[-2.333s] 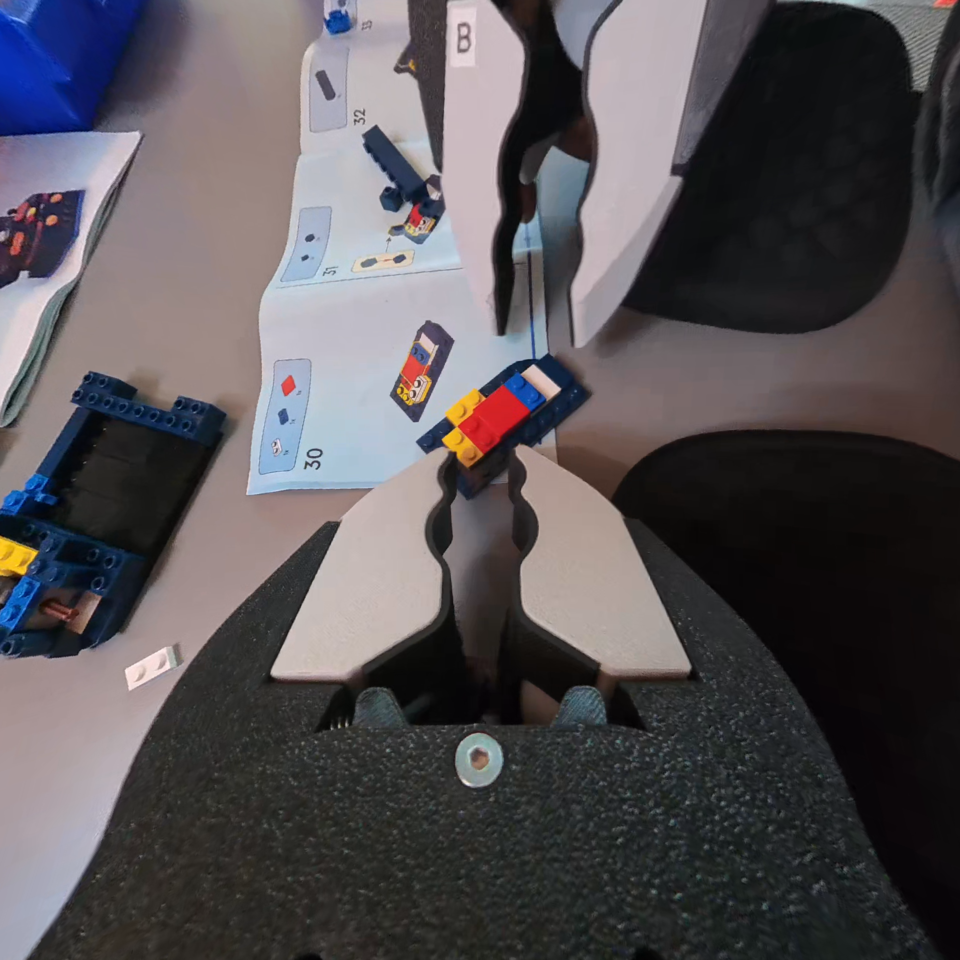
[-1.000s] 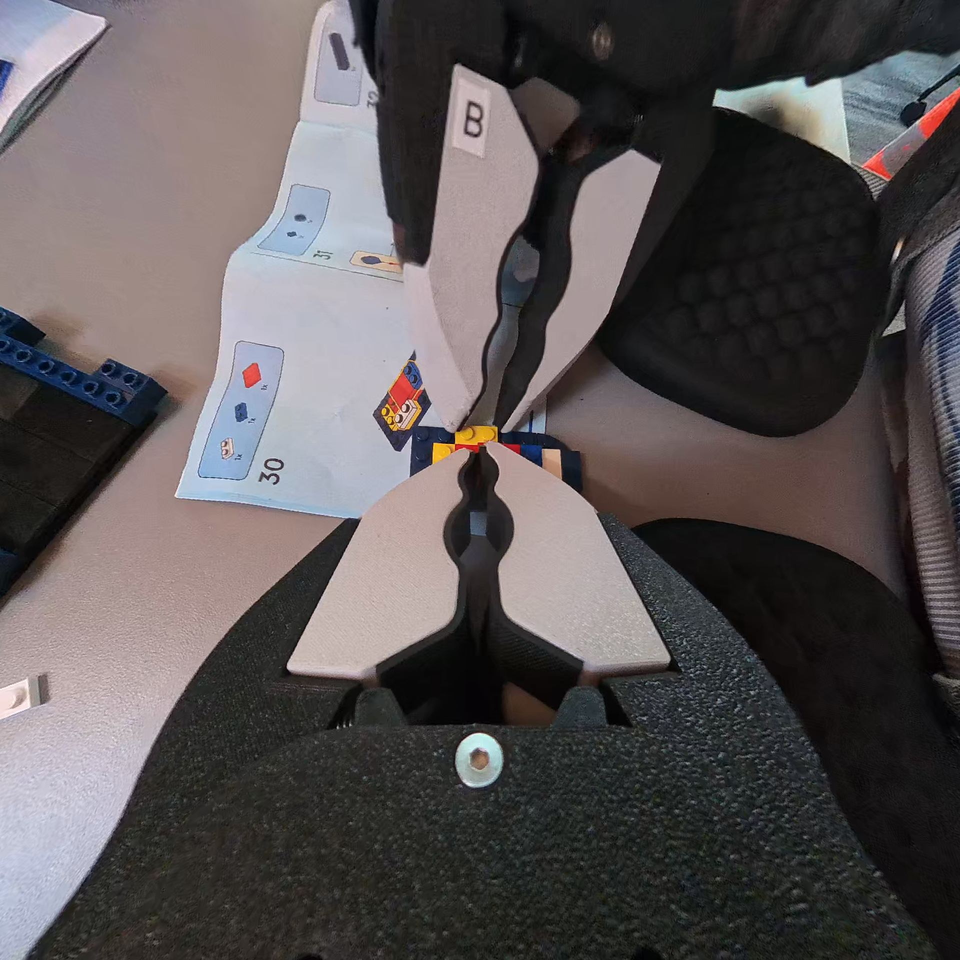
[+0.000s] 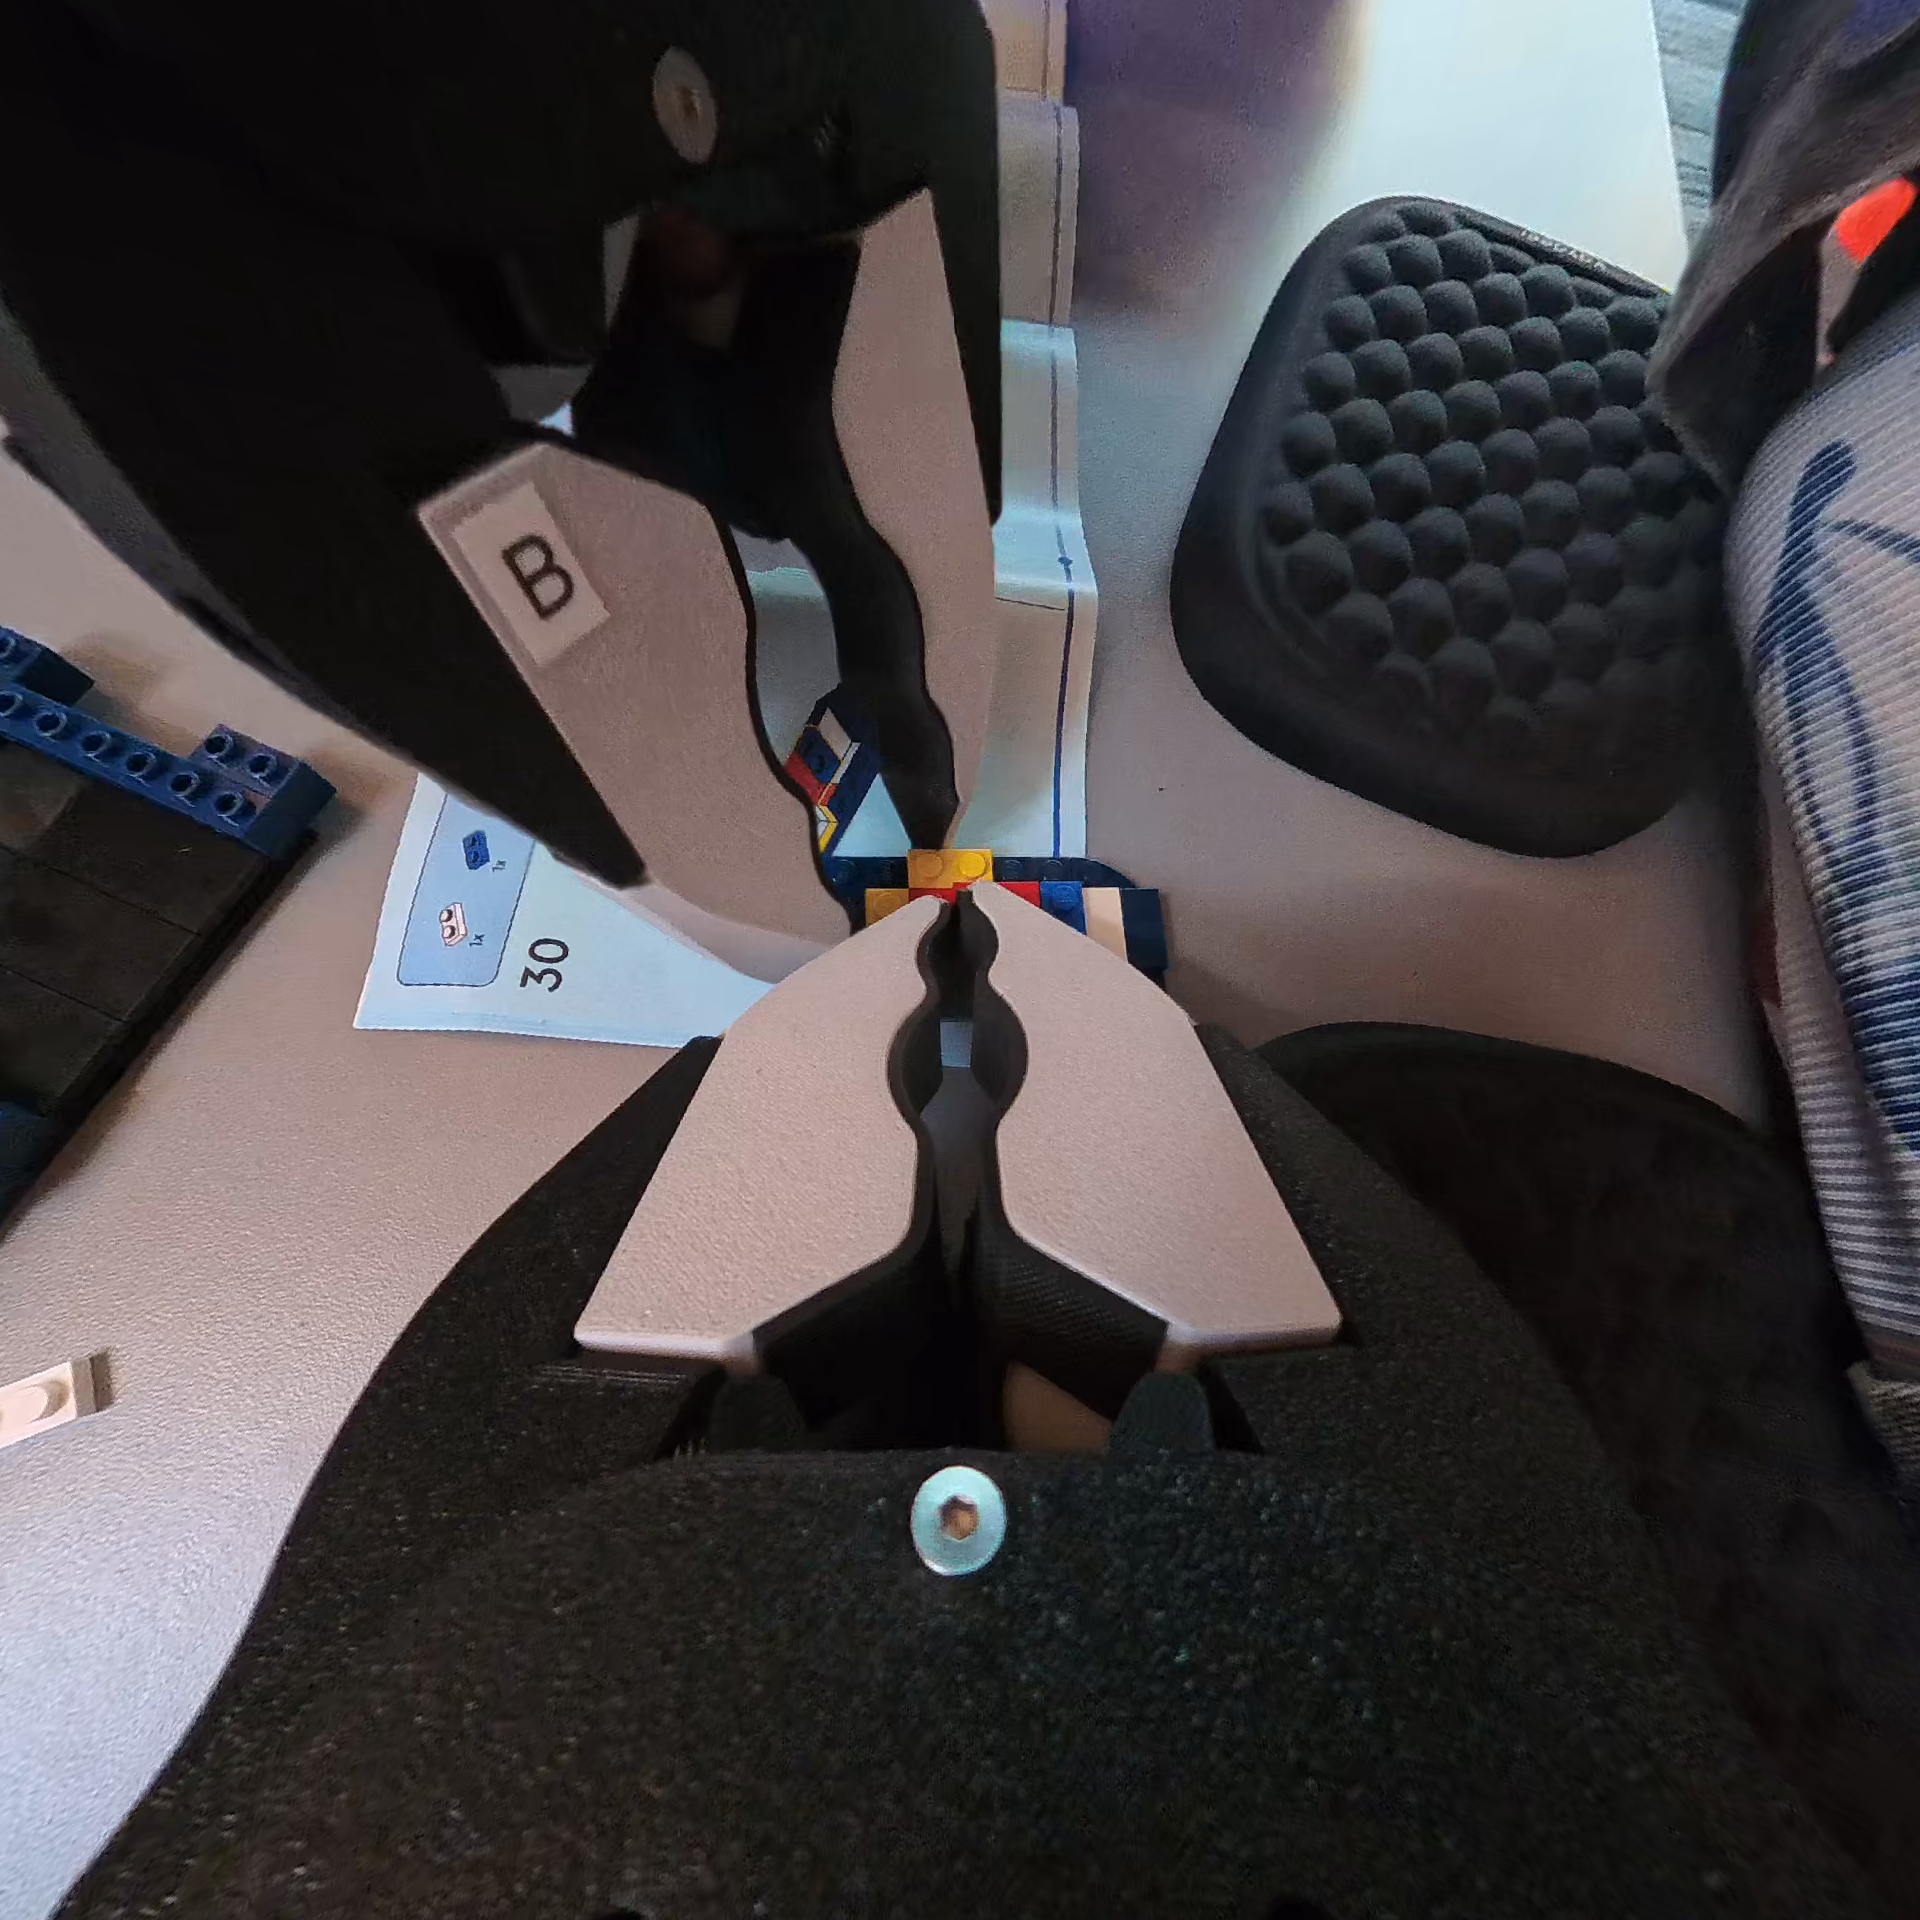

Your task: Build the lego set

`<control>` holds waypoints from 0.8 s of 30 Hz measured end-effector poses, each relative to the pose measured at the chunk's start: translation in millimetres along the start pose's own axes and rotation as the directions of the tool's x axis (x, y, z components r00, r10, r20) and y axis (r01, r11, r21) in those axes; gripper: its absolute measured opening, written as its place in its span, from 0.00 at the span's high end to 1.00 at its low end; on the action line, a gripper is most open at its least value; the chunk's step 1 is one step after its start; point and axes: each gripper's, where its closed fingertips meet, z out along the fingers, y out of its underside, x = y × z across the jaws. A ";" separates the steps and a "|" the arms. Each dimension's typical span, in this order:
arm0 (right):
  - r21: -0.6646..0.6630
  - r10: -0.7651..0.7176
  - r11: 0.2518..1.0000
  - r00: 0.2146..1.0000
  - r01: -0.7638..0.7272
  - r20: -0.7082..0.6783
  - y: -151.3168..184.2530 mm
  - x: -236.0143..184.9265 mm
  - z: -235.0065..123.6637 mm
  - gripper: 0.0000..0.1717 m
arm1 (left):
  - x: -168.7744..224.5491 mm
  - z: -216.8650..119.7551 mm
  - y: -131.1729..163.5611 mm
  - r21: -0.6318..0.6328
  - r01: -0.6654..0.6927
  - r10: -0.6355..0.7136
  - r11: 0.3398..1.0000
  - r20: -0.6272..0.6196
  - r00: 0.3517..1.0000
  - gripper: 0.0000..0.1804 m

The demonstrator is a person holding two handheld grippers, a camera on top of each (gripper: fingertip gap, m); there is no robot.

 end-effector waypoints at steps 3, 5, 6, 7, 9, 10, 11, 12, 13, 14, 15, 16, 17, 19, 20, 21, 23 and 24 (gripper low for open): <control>0.014 -0.063 0.998 0.998 0.062 0.029 1.0 1.7 0.1 0.84 | 0.1 -0.2 0.3 0.000 -0.011 0.011 1.000 0.004 1.000 1.00; 0.027 -0.035 0.999 0.998 0.033 0.059 1.9 2.6 -0.2 0.85 | 0.0 -0.2 0.2 0.000 -0.010 0.010 1.000 0.002 1.000 1.00; 0.025 -0.009 1.000 0.997 0.007 0.070 2.2 2.8 -0.4 0.85 | -0.1 -0.2 0.1 0.000 -0.014 0.014 1.000 0.004 1.000 1.00; 0.020 0.018 1.000 0.997 -0.019 0.069 2.8 3.0 -0.4 0.85 | -0.2 -0.2 -0.1 0.000 -0.031 0.031 1.000 0.010 0.999 1.00; 0.005 0.109 0.994 0.993 -0.110 0.040 4.8 2.4 -0.3 0.87 | -1.0 -1.0 -0.9 0.003 -0.112 0.112 0.994 0.034 0.993 1.00; 0.008 0.168 0.986 0.986 -0.168 0.009 5.5 2.1 -0.4 0.87 | -4.9 -3.4 -0.6 0.001 -0.152 0.152 0.988 0.069 0.986 0.98; 0.015 0.237 0.971 0.971 -0.237 -0.033 6.5 1.9 -0.7 0.88 | -12.3 -7.9 1.4 -0.014 -0.161 0.161 0.987 0.117 0.980 0.95; 0.029 0.339 0.941 0.937 -0.337 -0.086 7.6 2.9 -0.8 0.89 | -18.4 -13.9 2.4 -0.018 -0.144 0.145 0.989 0.152 0.978 0.89; 0.054 0.455 0.890 0.879 -0.452 -0.143 8.9 3.7 -1.1 0.89 | -22.5 -21.5 -0.4 0.007 -0.112 0.109 0.994 0.182 0.977 0.87; 0.081 0.555 0.831 0.807 -0.551 -0.204 11.3 3.4 -2.1 0.92 | -25.8 -29.7 -4.8 0.041 -0.071 0.061 0.997 0.215 0.975 0.86; 0.104 0.619 0.781 0.741 -0.616 -0.262 14.2 0.8 -3.7 0.94 | -27.1 -36.7 -7.0 0.058 -0.030 0.015 0.998 0.244 0.970 0.84; 0.123 0.666 0.735 0.676 -0.667 -0.315 16.9 -3.2 -5.5 0.94 | -23.8 -40.5 -5.2 0.049 0.008 -0.020 0.999 0.250 0.968 0.84; 0.144 0.699 0.701 0.633 -0.699 -0.333 15.2 -9.7 -6.3 0.91 | -16.3 -40.7 -1.1 0.022 0.035 -0.039 0.999 0.231 0.972 0.86; 0.207 0.763 0.633 0.556 -0.746 -0.329 7.9 -20.9 -4.7 0.86 | -4.7 -35.6 5.6 -0.015 0.061 -0.057 0.998 0.200 0.978 0.87; 0.240 0.789 0.601 0.519 -0.762 -0.328 5.6 -22.8 -2.8 0.82 | 1.1 -30.8 8.3 -0.036 0.066 -0.059 0.997 0.171 0.983 0.84; 0.275 0.806 0.578 0.484 -0.768 -0.342 4.5 -21.2 -2.2 0.75 | 3.1 -25.6 9.9 -0.054 0.075 -0.066 0.996 0.161 0.985 0.77; 0.310 0.820 0.550 0.431 -0.775 -0.377 3.6 -16.5 0.0 0.68 | 3.3 -15.5 14.9 -0.125 0.086 -0.066 0.988 0.160 0.985 0.63; 0.329 0.825 0.540 0.410 -0.774 -0.389 0.9 -13.0 1.6 0.66 | 1.4 -11.3 17.2 -0.162 0.099 -0.070 0.982 0.172 0.983 0.56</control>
